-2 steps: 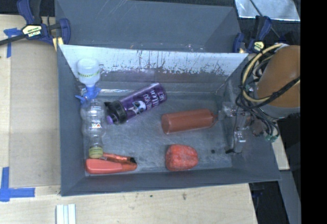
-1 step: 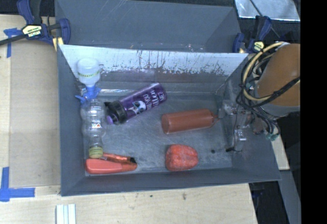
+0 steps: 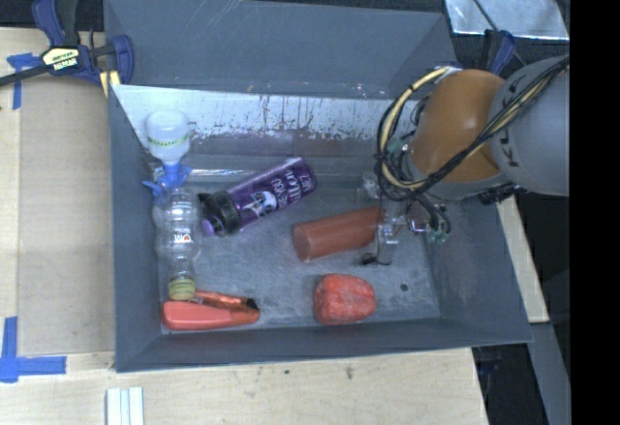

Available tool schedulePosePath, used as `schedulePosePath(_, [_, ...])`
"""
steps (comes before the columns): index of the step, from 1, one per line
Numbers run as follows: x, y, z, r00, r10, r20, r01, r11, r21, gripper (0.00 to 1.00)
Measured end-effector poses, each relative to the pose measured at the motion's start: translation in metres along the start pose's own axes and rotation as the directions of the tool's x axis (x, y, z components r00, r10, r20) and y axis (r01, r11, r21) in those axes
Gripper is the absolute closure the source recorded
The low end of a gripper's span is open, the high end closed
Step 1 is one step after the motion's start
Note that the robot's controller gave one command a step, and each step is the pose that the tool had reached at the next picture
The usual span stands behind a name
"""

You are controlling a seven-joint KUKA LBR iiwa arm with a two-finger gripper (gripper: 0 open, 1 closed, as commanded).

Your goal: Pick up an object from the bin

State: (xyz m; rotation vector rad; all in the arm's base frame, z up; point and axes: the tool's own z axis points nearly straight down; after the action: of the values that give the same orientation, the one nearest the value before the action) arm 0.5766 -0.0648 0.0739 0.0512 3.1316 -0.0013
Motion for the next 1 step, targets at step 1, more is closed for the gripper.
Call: schedulePosePath(1, [0.0003,-0.0004,-0.0648,0.999,0.031,-0.008,-0.031,1.000,0.000,0.00])
